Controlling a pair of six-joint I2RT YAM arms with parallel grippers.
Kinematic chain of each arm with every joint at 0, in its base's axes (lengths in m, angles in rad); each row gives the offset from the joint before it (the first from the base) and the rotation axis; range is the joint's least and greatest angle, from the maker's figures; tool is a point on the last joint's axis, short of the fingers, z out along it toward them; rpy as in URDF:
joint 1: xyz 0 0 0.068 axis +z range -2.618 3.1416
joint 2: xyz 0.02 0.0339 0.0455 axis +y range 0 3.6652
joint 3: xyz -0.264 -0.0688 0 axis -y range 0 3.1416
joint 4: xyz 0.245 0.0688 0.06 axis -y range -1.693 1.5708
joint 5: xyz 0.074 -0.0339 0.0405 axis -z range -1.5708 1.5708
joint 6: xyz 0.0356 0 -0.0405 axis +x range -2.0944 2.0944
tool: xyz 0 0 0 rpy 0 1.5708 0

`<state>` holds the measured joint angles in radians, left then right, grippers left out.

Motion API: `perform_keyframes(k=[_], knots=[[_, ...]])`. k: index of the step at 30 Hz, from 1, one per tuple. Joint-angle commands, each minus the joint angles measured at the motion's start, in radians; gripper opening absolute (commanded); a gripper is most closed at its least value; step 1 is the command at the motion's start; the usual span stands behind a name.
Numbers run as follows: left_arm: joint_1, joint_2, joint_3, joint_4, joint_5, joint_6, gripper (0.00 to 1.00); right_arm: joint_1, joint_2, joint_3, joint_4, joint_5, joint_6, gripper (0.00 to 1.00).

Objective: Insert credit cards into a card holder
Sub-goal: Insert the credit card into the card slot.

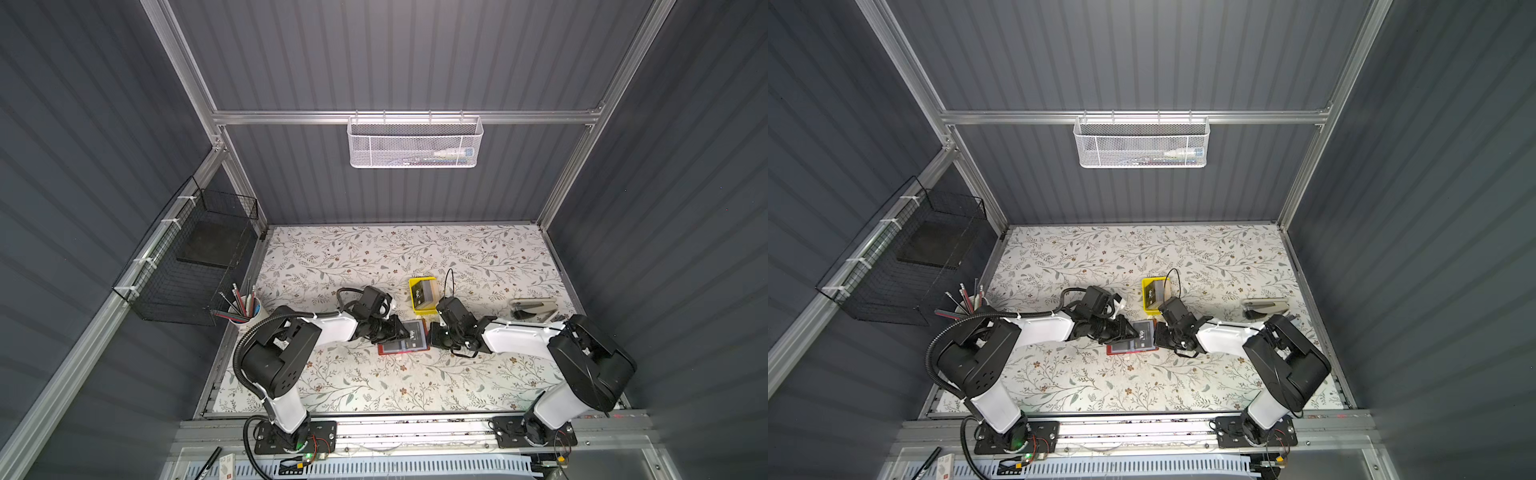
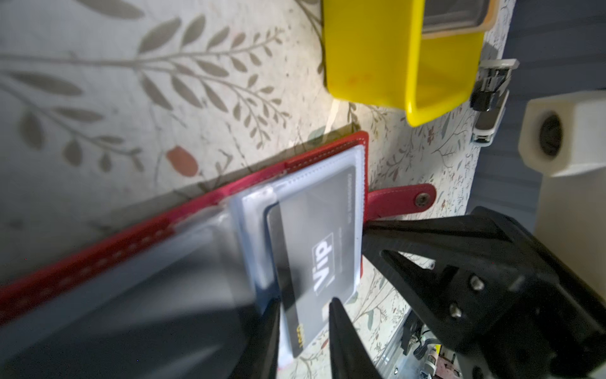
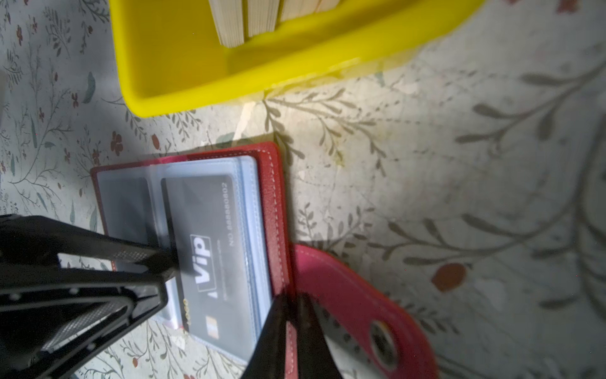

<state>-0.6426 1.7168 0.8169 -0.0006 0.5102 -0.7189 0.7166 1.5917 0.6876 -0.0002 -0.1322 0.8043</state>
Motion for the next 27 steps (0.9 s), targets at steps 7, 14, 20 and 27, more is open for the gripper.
perform_keyframes(k=[7,14,20,27], knots=[[0.008,-0.148,0.035,-0.274,-0.153,0.128,0.33,0.011,0.005,-0.001,-0.026,0.009,0.006,0.12],[0.103,-0.228,-0.026,-0.308,-0.120,0.149,0.38,0.015,0.006,0.007,-0.023,0.009,0.008,0.12],[0.147,-0.236,-0.066,-0.313,-0.107,0.157,0.44,0.020,0.015,0.022,-0.024,0.003,0.007,0.12],[0.150,-0.189,-0.082,-0.271,-0.089,0.141,0.46,0.025,0.012,0.023,-0.034,0.011,0.006,0.12]])
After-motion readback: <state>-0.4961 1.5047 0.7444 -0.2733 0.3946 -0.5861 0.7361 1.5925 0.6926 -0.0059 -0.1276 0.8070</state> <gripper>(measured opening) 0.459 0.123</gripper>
